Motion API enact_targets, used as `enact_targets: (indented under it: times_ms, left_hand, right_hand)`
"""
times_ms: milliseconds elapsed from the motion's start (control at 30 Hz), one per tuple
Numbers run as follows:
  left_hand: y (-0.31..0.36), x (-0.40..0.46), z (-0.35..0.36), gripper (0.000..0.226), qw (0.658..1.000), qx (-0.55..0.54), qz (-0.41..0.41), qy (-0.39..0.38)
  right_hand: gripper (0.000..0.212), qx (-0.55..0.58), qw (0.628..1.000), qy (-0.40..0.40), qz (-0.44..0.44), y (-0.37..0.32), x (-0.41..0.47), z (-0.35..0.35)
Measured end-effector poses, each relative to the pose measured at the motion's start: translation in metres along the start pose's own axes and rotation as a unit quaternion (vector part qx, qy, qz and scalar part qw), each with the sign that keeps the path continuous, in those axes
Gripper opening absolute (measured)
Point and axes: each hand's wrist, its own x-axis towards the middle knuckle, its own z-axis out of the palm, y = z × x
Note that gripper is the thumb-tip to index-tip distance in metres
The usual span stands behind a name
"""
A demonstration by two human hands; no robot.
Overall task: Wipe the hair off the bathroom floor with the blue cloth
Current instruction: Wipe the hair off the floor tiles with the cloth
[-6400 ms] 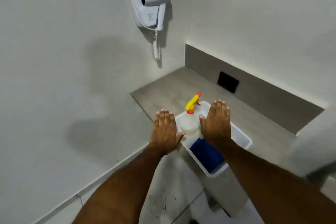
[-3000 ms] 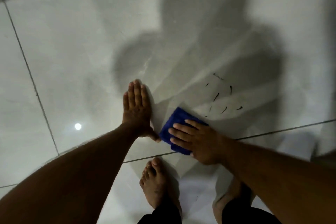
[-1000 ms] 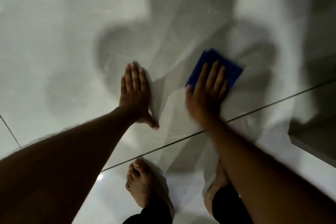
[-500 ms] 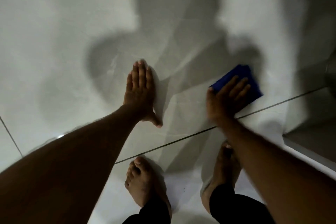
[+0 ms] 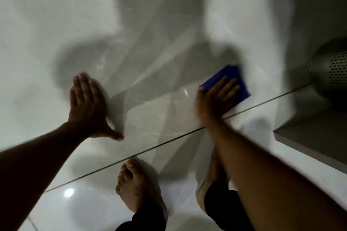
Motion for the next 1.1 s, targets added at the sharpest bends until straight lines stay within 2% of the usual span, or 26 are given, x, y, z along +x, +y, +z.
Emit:
enact_targets:
  times_ms: [67,133,167,200,233,267,300,333,367,400,467,500,533,567,633,667,700,767,800,833,867,900,933,1000,1033,1100]
  left_hand:
    - [0.004,0.002,0.002,0.191,1.0,-0.008,-0.002,-0.001]
    - [0.001,0.002,0.002,0.191,1.0,-0.005,-0.001,-0.007]
    - [0.001,0.002,0.001,0.191,1.0,-0.003,-0.002,-0.011]
    - [0.001,0.002,0.0,0.191,1.0,-0.004,-0.006,-0.017]
    - [0.003,0.001,-0.002,0.192,1.0,-0.005,-0.012,-0.024]
    - [0.004,0.001,-0.003,0.193,0.999,-0.005,-0.017,-0.028]
    - [0.006,0.001,-0.005,0.193,0.999,-0.005,-0.02,-0.034]
    - [0.006,0.0,-0.006,0.193,0.999,-0.005,-0.023,-0.04]
    - [0.007,0.001,-0.007,0.193,0.999,-0.005,-0.027,-0.045]
    - [0.007,0.001,-0.008,0.194,0.998,-0.005,-0.03,-0.048]
    - [0.008,0.0,-0.009,0.194,0.998,-0.006,-0.03,-0.051]
    - [0.008,0.0,-0.008,0.194,0.998,-0.007,-0.03,-0.05]
    - [0.008,-0.001,-0.008,0.194,0.998,-0.007,-0.029,-0.049]
    - [0.009,0.0,-0.007,0.193,0.999,-0.005,-0.026,-0.047]
    - [0.008,0.0,-0.007,0.193,0.999,-0.002,-0.026,-0.046]
    - [0.008,0.0,-0.008,0.193,0.998,-0.002,-0.027,-0.049]
    - [0.008,0.0,-0.009,0.193,0.998,-0.001,-0.029,-0.051]
    - [0.009,-0.001,-0.011,0.192,0.998,0.002,-0.027,-0.051]
    - [0.01,-0.001,-0.012,0.192,0.998,0.002,-0.026,-0.05]
    - [0.011,-0.002,-0.012,0.192,0.998,0.003,-0.03,-0.05]
    - [0.011,-0.002,-0.012,0.193,0.998,0.004,-0.034,-0.049]
    - [0.01,-0.002,-0.012,0.193,0.998,0.006,-0.037,-0.049]
    - [0.011,-0.001,-0.011,0.193,0.998,0.006,-0.037,-0.049]
    - [0.008,-0.001,-0.011,0.194,0.998,0.005,-0.037,-0.048]
    - [0.007,0.0,-0.009,0.194,0.999,0.005,-0.033,-0.043]
    - [0.006,0.001,-0.006,0.193,0.999,0.01,-0.025,-0.027]
  right_hand:
    - [0.078,-0.006,0.999,-0.021,-0.042,-0.018,-0.05,0.013]
    - [0.077,-0.04,0.974,-0.05,-0.216,-0.004,-0.076,0.018]
    - [0.076,-0.064,0.935,-0.049,-0.345,0.01,-0.067,0.013]
    - [0.074,-0.083,0.879,-0.049,-0.467,0.027,-0.042,0.006]
    - [0.071,-0.097,0.824,-0.039,-0.557,0.04,-0.01,-0.001]
    - [0.069,-0.115,0.797,-0.018,-0.592,0.047,0.022,-0.008]
    - [0.069,-0.125,0.813,-0.004,-0.568,0.051,0.049,-0.014]
    - [0.072,-0.119,0.865,0.0,-0.487,0.05,0.069,-0.019]
    - [0.076,-0.098,0.924,-0.003,-0.371,0.045,0.081,-0.022]
    - [0.078,-0.077,0.965,-0.001,-0.25,0.035,0.083,-0.022]
    - [0.078,-0.02,0.998,-0.003,-0.054,0.002,0.063,-0.017]
    - [0.078,0.002,1.0,-0.014,-0.003,-0.019,0.044,-0.013]
    - [0.079,0.018,1.0,-0.02,0.009,-0.037,0.019,-0.008]
    - [0.078,0.028,0.999,-0.022,-0.015,-0.051,-0.011,0.0]
    - [0.078,0.017,0.988,-0.052,-0.147,-0.064,-0.078,0.017]
    - [0.078,0.002,0.966,-0.081,-0.245,-0.058,-0.102,0.02]
    - [0.078,-0.016,0.928,-0.103,-0.357,-0.045,-0.111,0.02]
    - [0.074,-0.063,0.794,-0.114,-0.594,-0.014,-0.076,0.012]
    - [0.071,-0.082,0.726,-0.11,-0.674,-0.001,-0.045,0.005]
    - [0.068,-0.096,0.688,-0.102,-0.712,0.008,-0.014,-0.002]
    - [0.068,-0.106,0.697,-0.088,-0.703,0.014,0.016,-0.008]
    - [0.071,-0.112,0.749,-0.066,-0.649,0.018,0.042,-0.012]
    - [0.075,-0.112,0.82,-0.049,-0.559,0.021,0.061,-0.017]
    - [0.08,-0.083,0.938,-0.036,-0.334,0.011,0.08,-0.021]
    - [0.079,-0.057,0.973,-0.026,-0.222,-0.006,0.08,-0.023]
    - [0.074,-0.001,0.999,-0.013,-0.052,-0.059,0.065,-0.022]
